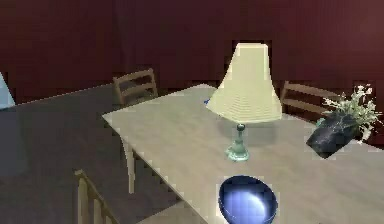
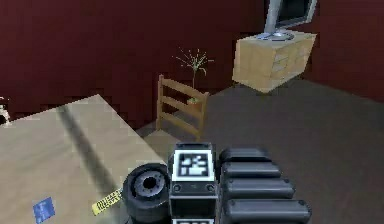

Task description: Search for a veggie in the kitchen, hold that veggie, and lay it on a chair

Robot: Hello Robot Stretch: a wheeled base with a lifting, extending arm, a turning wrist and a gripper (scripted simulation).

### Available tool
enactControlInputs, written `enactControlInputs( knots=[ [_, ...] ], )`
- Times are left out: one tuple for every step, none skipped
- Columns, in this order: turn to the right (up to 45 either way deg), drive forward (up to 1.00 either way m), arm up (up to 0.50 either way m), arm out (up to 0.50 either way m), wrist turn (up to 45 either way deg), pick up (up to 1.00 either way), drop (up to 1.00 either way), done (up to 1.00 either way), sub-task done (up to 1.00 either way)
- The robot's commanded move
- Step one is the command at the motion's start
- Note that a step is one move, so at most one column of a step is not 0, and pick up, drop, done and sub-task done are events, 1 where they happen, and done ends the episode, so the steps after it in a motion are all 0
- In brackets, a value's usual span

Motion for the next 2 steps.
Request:
enactControlInputs(
  knots=[
    [-45.0,0.00,0.00,0.00,0.0,0.00,0.00,0.00,0.00],
    [-39.0,0.00,0.00,0.00,0.0,0.00,0.00,0.00,0.00]
  ],
)
